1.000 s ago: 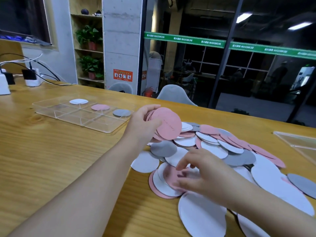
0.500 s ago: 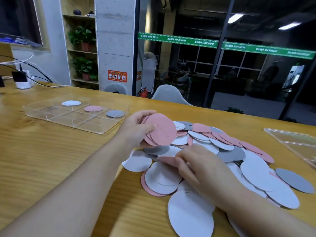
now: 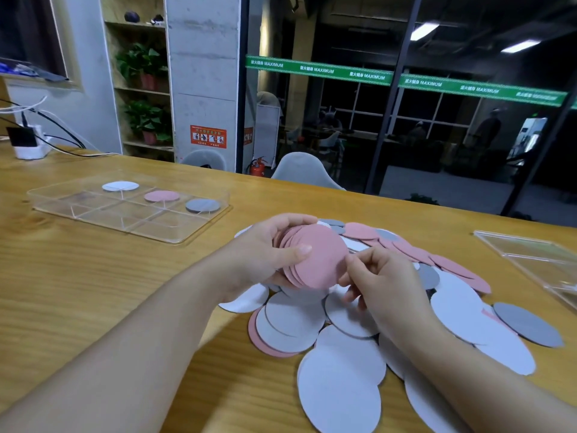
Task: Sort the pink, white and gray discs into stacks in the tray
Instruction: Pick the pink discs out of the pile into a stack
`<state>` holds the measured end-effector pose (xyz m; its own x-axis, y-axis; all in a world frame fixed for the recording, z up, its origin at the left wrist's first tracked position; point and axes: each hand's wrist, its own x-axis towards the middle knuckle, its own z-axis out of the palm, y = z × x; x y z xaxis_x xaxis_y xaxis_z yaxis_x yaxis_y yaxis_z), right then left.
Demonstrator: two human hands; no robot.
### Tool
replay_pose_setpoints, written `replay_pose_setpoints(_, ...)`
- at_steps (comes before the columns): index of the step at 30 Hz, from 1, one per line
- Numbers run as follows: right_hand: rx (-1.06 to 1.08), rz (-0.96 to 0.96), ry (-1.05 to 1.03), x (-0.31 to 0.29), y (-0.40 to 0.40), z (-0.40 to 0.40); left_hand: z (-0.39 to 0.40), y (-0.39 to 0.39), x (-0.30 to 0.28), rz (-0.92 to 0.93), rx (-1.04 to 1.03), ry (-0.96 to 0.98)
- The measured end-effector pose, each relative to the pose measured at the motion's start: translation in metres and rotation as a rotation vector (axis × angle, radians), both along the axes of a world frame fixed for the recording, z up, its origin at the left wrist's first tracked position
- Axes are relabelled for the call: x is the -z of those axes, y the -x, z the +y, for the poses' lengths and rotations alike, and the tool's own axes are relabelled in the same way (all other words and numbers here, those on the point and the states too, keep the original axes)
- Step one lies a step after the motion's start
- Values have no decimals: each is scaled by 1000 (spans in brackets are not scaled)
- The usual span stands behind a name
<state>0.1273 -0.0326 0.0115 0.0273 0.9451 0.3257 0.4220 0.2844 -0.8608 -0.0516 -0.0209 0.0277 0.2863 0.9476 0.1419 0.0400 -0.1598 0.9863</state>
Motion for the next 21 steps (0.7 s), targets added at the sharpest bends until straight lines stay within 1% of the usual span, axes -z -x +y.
replay_pose_setpoints(3, -32, 34, -4, 2, 3, 0, 0, -2, 0, 57, -21, -37)
replay_pose_setpoints(7, -33, -103, -170, 7, 3, -1, 3, 1, -3, -19, -181, -54)
replay_pose_setpoints(9, -184, -230, -284, 7, 8, -8, 6, 4, -3, -29, -284, -69)
replay_pose_setpoints(11, -415, -418, -383, 8, 15, -16, 9, 8, -3, -43, -366, -67)
replay_pose_setpoints(13, -591, -598, -413, 11, 21, -20, 10, 10, -3, -62, -420, -52)
replay_pose_setpoints(14, -634, -671, -448, 13, 22, -20, 10, 11, -3, -64, -439, -45)
replay_pose_setpoints(16, -665, -736, -498, 14, 25, -19, 10, 11, -3, -62, -465, -32)
replay_pose_setpoints(19, -664, -758, -518, 11, 26, -20, 10, 11, -3, -49, -475, -11)
replay_pose_setpoints(21, -604, -873, -636, 10, 30, -24, 10, 9, -3, -50, -467, -5)
